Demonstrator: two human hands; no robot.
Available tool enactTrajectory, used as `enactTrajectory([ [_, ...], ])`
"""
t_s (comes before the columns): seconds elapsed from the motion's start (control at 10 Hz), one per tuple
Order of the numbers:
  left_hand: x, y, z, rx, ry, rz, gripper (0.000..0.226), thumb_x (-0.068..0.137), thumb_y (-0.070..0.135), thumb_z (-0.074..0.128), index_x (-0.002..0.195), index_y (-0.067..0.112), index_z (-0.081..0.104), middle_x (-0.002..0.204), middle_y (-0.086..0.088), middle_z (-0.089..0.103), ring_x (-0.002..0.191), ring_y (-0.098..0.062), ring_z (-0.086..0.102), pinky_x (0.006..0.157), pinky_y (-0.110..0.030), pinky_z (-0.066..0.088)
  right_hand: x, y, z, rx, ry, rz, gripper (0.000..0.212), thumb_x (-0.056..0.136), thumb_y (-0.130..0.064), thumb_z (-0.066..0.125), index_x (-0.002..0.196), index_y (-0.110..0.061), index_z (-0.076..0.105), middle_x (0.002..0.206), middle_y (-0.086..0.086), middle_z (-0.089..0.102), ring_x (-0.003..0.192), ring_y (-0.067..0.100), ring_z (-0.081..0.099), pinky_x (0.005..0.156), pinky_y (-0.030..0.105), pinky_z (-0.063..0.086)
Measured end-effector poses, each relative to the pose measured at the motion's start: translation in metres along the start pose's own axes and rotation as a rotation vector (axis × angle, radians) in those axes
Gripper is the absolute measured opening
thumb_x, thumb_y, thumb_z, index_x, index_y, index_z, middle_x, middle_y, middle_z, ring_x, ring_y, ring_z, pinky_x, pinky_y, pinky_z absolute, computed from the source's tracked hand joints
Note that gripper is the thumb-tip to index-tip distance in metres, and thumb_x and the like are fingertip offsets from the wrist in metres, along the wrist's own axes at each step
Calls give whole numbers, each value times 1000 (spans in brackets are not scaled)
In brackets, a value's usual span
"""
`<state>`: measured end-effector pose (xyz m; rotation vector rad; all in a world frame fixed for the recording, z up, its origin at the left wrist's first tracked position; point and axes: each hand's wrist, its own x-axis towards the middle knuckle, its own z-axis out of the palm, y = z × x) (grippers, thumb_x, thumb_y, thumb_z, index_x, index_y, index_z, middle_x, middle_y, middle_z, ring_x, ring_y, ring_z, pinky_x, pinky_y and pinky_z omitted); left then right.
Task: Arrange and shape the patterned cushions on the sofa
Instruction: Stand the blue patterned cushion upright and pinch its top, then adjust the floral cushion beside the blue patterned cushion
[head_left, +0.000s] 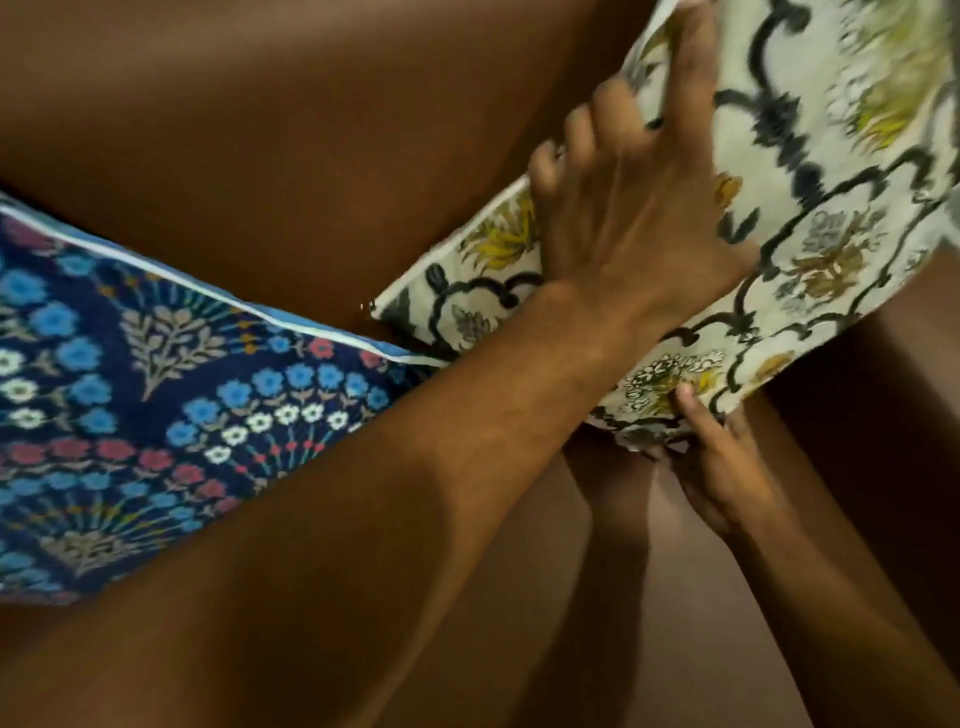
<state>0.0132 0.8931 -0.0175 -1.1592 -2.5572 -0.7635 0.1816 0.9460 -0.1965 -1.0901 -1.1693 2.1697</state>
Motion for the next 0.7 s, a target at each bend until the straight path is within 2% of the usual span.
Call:
enactTrajectory([
  [0.1,10,-3,-4,32,29,18,133,52,82,78,162,23,30,138,-9,55,121,-25,56,100,-47,47,3,4,11,27,1,12,81,77,-37,79,148,-30,40,145,4,59,127,31,60,91,60,53],
  [0.2,0,-13,0,80,-31,23,134,62,88,66,166,22,14,144,-10,48,124,-25,52,103,-46,44,7,9,16,67,30,59,72,84,-31,69,149,-28,38,145,4,59,129,33,58,95,62,51],
  [0.3,-12,-18,0,34,-8,20,132,61,88,66,165,20,20,143,-15,50,121,-28,54,100,-45,45,4,14,14,49,23,85,71,84,-38,70,148,-26,42,143,5,60,127,34,59,97,57,52],
  [0.4,-17,-25,-2,44,-11,20,132,61,88,63,165,18,21,146,-19,49,126,-31,54,103,-48,44,-2,18,16,12,50,129,71,80,-47,72,144,-32,46,139,-1,64,126,28,62,95,50,54],
  [0.5,-27,-31,-6,70,-29,13,133,63,85,68,166,18,18,159,-20,38,144,-34,41,117,-58,35,-8,14,25,-45,109,125,63,83,-47,71,140,-35,50,136,-5,65,123,24,63,99,52,51],
  [0.6,-46,-31,-12,85,-102,-16,127,70,83,67,166,21,11,166,-18,26,153,-35,28,123,-63,22,-25,3,33,-188,202,167,69,81,-49,72,141,-26,48,135,0,62,120,24,61,97,51,51],
  [0.7,-63,-46,-30,129,-105,-38,123,74,84,62,166,19,10,168,-19,23,154,-36,25,125,-62,18,-95,-7,34,-475,81,203,72,72,-52,79,133,-23,54,123,0,67,101,13,66,85,40,58],
])
